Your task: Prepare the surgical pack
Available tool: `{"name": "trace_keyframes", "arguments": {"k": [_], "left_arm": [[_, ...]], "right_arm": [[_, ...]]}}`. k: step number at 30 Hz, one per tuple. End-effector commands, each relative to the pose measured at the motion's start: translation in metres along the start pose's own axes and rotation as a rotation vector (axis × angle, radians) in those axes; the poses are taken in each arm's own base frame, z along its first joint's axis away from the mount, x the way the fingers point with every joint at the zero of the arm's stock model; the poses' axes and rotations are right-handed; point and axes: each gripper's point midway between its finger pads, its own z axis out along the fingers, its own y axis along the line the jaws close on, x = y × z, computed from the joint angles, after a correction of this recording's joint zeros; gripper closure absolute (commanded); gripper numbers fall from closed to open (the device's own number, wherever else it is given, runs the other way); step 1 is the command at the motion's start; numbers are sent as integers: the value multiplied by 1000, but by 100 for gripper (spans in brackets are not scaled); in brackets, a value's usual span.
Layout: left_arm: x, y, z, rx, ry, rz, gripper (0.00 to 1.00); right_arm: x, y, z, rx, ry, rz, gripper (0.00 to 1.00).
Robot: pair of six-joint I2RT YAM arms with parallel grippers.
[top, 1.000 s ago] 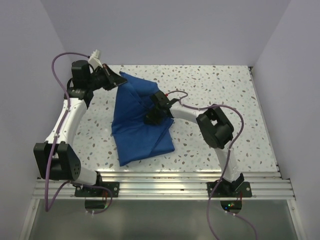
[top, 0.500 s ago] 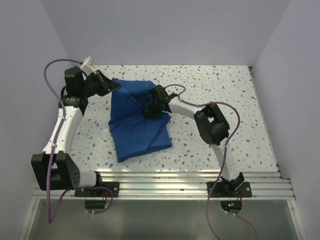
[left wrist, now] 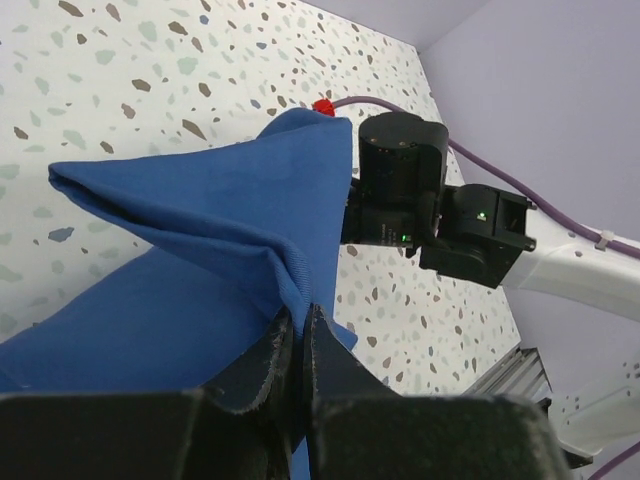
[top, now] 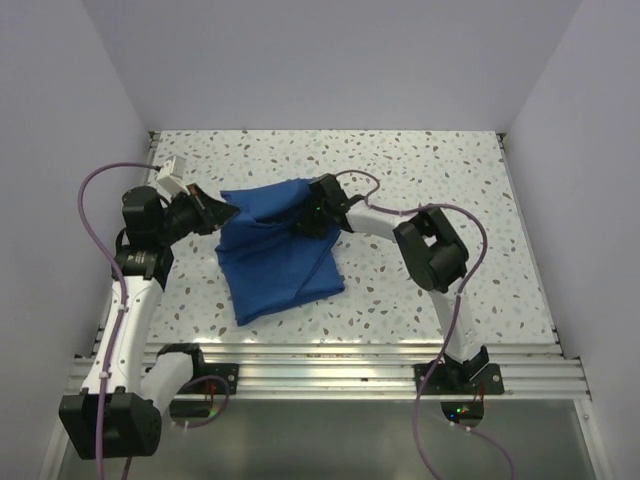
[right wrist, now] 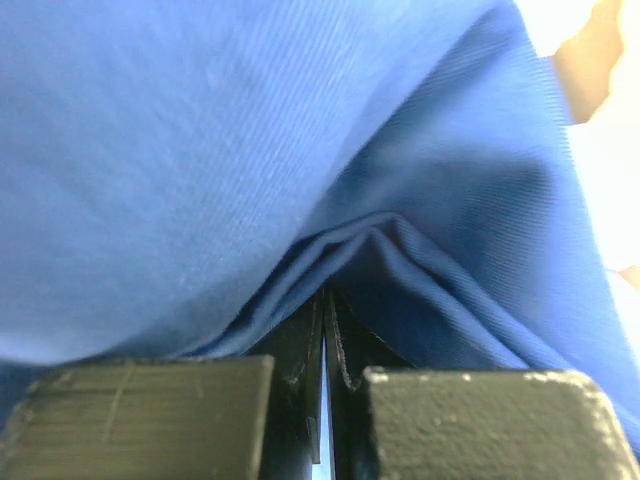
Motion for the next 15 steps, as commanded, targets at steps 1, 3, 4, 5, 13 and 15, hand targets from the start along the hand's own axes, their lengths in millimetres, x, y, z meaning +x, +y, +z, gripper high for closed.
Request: {"name": "trace_keyframes", "arguments": {"k": [1, 3, 4, 5, 13, 15], "left_arm": [[-10, -9, -5, 35, -59, 64, 100], [-8, -2, -3, 5, -43, 60, 100], [-9, -1, -3, 0, -41, 68, 100], [-9, -1, -2, 3, -39, 73, 100], [-10, -13, -11, 35, -38, 100, 100], [-9, -23, -13, 81, -29, 101, 100]], "right_arm": [[-25, -9, -25, 12, -74, -59, 100], [-28, -1, -42, 1, -95, -113, 100], [-28, 7, -59, -19, -107, -152, 100], [-28, 9, -70, -23, -112, -169, 100], [4, -18, -132, -50, -110, -247, 100], [23, -22, -148, -91, -99, -265, 100]]}}
